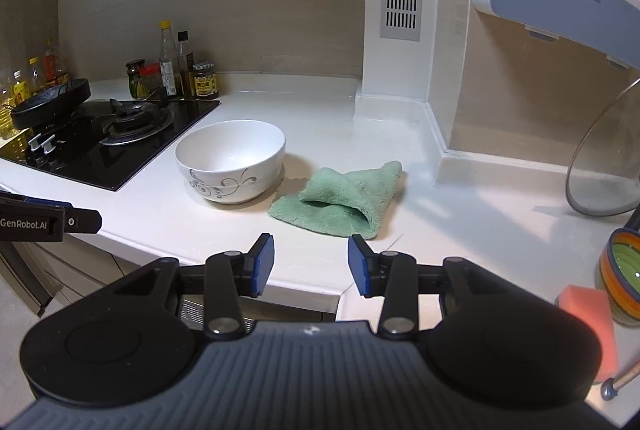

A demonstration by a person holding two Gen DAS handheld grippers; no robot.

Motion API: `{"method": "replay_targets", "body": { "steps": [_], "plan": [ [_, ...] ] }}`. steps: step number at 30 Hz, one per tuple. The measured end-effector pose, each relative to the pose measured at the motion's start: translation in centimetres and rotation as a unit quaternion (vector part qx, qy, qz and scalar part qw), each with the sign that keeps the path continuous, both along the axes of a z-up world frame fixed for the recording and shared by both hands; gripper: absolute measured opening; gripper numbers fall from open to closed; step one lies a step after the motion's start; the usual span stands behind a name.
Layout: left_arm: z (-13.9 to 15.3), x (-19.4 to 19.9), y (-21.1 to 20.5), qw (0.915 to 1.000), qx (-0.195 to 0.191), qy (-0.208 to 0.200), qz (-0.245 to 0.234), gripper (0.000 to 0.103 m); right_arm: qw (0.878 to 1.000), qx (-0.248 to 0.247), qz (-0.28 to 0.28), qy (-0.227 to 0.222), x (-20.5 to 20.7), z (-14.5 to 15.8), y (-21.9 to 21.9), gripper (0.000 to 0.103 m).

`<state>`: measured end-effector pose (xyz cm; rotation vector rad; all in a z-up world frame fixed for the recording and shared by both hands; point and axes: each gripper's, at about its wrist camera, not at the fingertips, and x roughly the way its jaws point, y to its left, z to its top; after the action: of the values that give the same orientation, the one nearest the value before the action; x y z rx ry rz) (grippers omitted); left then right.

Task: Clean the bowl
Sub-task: 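Move both tools toward the white bowl and green towel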

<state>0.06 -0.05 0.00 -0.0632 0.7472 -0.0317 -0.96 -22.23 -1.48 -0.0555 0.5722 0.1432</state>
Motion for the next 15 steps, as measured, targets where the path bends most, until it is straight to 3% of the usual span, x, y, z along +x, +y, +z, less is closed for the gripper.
{"method": "replay_targets", "body": {
  "steps": [7,15],
  "plan": [
    [-0.3,0.0,0.2,0.9998,-0.019,-0.005,0.005,0.039,1.000,-0.006,0.001,0.015,0.0,-0.1,1.2,0.036],
    [-1.4,0.4,0.2,0.9997,-0.017,0.010,0.012,0.039,1.000,0.003,0.003,0.014,-0.1,-0.8,-0.3,0.036]
  ]
}}
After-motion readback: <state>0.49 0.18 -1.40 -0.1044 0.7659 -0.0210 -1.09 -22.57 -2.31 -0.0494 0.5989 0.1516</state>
